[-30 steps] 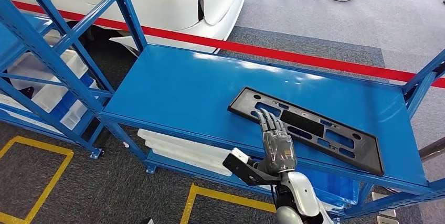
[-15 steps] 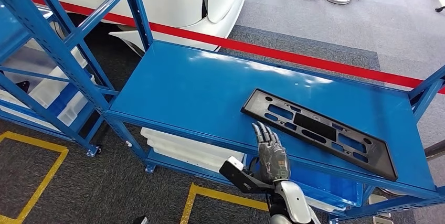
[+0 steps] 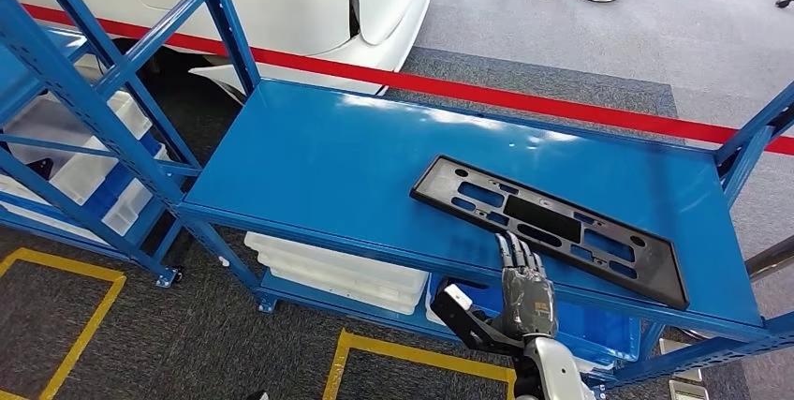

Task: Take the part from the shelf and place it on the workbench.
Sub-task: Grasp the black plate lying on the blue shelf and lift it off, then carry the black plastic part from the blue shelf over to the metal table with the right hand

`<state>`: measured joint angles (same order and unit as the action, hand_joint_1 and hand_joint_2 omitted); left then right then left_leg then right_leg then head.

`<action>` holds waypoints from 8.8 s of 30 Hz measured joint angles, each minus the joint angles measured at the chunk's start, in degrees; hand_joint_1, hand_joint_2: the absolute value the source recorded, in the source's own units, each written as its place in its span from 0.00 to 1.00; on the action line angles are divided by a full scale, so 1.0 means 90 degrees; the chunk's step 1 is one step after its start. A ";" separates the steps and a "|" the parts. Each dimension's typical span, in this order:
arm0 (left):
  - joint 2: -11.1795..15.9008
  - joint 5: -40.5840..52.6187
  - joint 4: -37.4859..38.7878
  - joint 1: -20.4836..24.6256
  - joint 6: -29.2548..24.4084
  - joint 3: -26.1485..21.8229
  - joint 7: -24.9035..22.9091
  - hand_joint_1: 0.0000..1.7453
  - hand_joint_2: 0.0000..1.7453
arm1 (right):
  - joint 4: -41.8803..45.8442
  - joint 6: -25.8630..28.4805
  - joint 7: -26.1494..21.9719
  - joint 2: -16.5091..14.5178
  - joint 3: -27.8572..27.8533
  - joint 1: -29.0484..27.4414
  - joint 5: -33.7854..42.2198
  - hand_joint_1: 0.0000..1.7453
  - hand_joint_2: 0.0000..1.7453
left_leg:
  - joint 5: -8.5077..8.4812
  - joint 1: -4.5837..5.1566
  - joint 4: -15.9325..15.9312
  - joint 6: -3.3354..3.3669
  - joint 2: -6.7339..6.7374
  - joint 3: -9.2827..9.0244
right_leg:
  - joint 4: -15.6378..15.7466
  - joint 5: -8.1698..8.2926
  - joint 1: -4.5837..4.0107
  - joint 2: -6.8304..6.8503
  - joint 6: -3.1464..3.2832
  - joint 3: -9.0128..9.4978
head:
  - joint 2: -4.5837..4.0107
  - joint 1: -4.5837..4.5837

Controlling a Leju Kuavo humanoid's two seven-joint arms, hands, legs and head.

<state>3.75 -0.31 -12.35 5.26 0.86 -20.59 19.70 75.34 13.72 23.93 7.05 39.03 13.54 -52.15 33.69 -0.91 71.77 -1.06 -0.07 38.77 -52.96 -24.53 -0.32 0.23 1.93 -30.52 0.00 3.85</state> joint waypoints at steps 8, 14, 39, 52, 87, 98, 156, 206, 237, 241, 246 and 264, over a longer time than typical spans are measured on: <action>0.0041 0.0001 0.0000 0.0029 0.0027 -0.0041 -0.0018 0.00 0.00 | 0.0197 0.0010 0.0016 0.0157 -0.0188 -0.0065 -0.0162 0.00 1.00 | -0.0774 -0.0016 -0.1732 0.0144 -0.0036 -0.0843 | -0.0226 -0.0128 0.0013 -0.0046 -0.0223 -0.0054 | 0.0000 0.0008; 0.0012 0.0002 0.0000 0.0028 0.0073 -0.0050 -0.0004 0.00 0.00 | 0.0404 -0.0086 -0.0140 0.0194 -0.0268 -0.0029 -0.0372 0.00 1.00 | -0.0839 -0.0033 -0.1752 0.0279 -0.0029 -0.0782 | -0.1927 -0.1005 0.0046 -0.0036 -0.0400 -0.0847 | 0.0000 -0.0038; 0.0112 0.0068 0.0000 0.0031 0.0055 -0.0152 -0.0009 0.00 0.00 | 0.1013 -0.0376 -0.0183 0.0155 -0.0574 0.0039 -0.0571 0.00 1.00 | -0.0792 0.0001 -0.1764 0.0125 -0.0035 -0.0854 | -0.0189 -0.0163 -0.0005 -0.0027 -0.0186 0.0014 | 0.0000 0.0019; 0.0056 0.0154 -0.0001 0.0033 0.0064 -0.0158 -0.0020 0.00 0.00 | 0.0601 -0.0084 -0.0250 0.0477 -0.1201 -0.0091 -0.0165 0.00 1.00 | -0.0858 0.0006 -0.1825 0.0235 -0.0058 -0.0819 | -0.0339 -0.0124 0.0025 -0.0028 -0.0219 -0.0195 | 0.0000 -0.0023; 0.0120 0.0155 -0.0007 0.0054 -0.0007 -0.0351 -0.0080 0.00 0.00 | 0.0174 -0.0218 -0.0097 0.0777 -0.2014 -0.0114 -0.0189 0.00 1.00 | -0.0809 0.0019 -0.1833 0.0052 -0.0027 -0.0843 | -0.0052 -0.0202 0.0087 -0.0039 -0.0154 0.0102 | 0.0000 -0.0001; 0.0190 0.0155 -0.0008 0.0012 0.0038 -0.0438 -0.0119 0.00 0.00 | 0.0127 -0.0233 -0.0131 0.0758 -0.2019 -0.0099 -0.0204 0.00 1.00 | -0.1286 0.0067 -0.1633 0.0176 -0.0010 -0.0364 | 0.0043 -0.0706 0.0034 -0.0047 -0.0130 0.0729 | 0.0000 0.0035; 0.0067 0.0339 -0.0007 0.0051 -0.0042 -0.0671 0.0087 0.00 0.00 | 0.2710 0.0486 -0.2126 0.0252 -0.2138 -0.0210 0.5514 1.00 1.00 | -0.0313 0.0020 -0.0275 0.0039 -0.0021 -0.0105 | -0.0034 -0.0053 0.0042 -0.0011 -0.0056 0.0076 | 0.0000 -0.0027; -0.0094 0.0405 -0.0002 0.0084 0.0000 -0.0832 0.0113 0.00 0.00 | 0.4113 0.1044 -0.2460 0.0347 -0.2096 -0.0891 0.5530 1.00 1.00 | -0.1446 0.0073 -0.1837 0.0283 -0.0017 -0.0272 | -0.0117 -0.0632 -0.0018 -0.0016 -0.0200 0.0641 | 0.0000 -0.0038; -0.0141 0.0497 0.0000 0.0096 -0.0020 -0.0840 0.0195 0.00 0.00 | 0.4472 0.0913 -0.2247 0.0439 -0.2302 -0.1079 0.5375 1.00 1.00 | -0.1291 0.0109 -0.1842 0.0282 0.0004 -0.0382 | -0.0209 -0.0576 -0.0077 0.0021 -0.0100 0.0599 | 0.0000 -0.0001; -0.0124 0.0511 0.0000 0.0094 -0.0019 -0.0840 0.0198 0.00 0.00 | 0.4498 0.0906 -0.2242 0.0439 -0.2315 -0.1088 0.5376 1.00 1.00 | -0.1258 0.0111 -0.1773 0.0133 0.0003 -0.0330 | 0.0219 -0.0547 -0.0059 0.0037 0.0011 0.0715 | 0.0000 0.0010; -0.0043 0.0520 0.0000 0.0056 0.0013 -0.0840 0.0212 0.00 0.00 | 0.4495 0.0889 -0.2239 0.0433 -0.2310 -0.1108 0.5380 1.00 1.00 | -0.0200 0.0035 -0.0076 -0.0015 -0.0001 0.0145 | 0.0215 -0.0351 -0.0032 0.0045 0.0062 0.0526 | 0.0000 0.0023; -0.0046 0.0527 0.0000 0.0093 0.0103 -0.0840 0.0270 0.00 0.00 | 0.4492 0.0878 -0.2242 0.0436 -0.2340 -0.1117 0.5438 1.00 1.00 | -0.1204 -0.0027 -0.1717 0.0267 -0.0007 -0.0315 | -0.1533 -0.0964 0.0048 -0.0004 -0.0316 -0.0145 | 0.0000 -0.0021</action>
<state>3.34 4.44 -12.35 6.09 1.79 -28.15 22.13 115.77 21.62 3.76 10.97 17.97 3.48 -3.21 22.85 -1.15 56.32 1.34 -0.14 35.93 -66.76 -33.21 0.11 0.19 -0.91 -31.83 0.00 3.67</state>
